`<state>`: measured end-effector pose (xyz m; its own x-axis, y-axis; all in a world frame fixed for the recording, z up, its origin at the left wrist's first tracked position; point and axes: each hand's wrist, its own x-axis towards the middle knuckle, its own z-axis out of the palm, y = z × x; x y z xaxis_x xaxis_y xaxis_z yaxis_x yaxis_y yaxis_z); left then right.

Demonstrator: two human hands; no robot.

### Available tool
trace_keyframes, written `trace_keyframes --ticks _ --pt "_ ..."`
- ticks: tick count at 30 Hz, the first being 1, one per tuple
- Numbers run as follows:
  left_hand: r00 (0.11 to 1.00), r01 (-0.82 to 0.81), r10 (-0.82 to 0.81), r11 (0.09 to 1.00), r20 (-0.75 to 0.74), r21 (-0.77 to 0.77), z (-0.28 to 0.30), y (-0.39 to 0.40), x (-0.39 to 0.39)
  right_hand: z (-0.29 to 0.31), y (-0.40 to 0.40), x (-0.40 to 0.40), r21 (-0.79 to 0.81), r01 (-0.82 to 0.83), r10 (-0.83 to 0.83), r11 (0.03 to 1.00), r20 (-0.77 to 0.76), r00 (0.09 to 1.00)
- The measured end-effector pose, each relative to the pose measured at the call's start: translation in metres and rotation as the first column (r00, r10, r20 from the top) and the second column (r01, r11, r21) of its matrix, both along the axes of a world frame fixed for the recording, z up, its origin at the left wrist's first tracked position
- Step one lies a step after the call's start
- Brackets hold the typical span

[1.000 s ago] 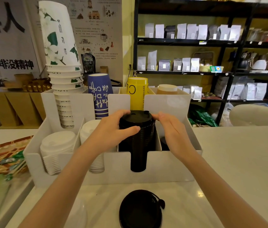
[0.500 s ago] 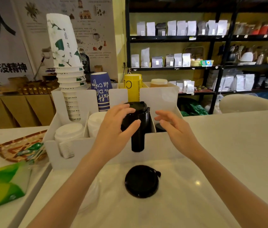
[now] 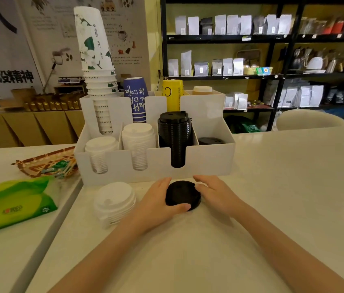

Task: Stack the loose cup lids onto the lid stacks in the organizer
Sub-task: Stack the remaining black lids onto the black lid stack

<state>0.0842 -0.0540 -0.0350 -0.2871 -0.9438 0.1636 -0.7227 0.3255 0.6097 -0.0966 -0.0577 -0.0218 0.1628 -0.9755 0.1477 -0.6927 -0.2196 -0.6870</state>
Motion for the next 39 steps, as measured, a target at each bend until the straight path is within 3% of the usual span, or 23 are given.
trace_keyframes --ticks 6,15,21,28,39 --pt "0.995 0.067 -0.074 0.992 -0.061 -0.106 -0.002 0.003 -0.001 -0.008 0.002 0.001 0.011 -0.010 0.009 1.000 0.073 0.997" --pt "0.994 0.061 -0.074 0.987 -0.085 -0.147 0.005 0.004 0.000 -0.005 0.007 -0.003 -0.007 0.010 -0.009 1.000 0.138 0.990" --pt "0.975 0.017 -0.069 0.972 -0.214 -0.234 0.039 0.009 0.002 0.018 0.006 -0.002 -0.109 0.035 -0.007 0.993 0.248 0.969" --pt "0.957 -0.043 -0.040 0.960 -0.286 -0.278 0.076 0.002 0.001 0.069 -0.006 -0.002 -0.259 0.030 0.044 0.965 0.276 0.960" --pt "0.904 -0.197 0.006 0.893 -0.428 -0.404 0.121 -0.035 -0.010 0.112 -0.055 0.000 -0.348 0.003 0.126 0.938 0.348 0.929"
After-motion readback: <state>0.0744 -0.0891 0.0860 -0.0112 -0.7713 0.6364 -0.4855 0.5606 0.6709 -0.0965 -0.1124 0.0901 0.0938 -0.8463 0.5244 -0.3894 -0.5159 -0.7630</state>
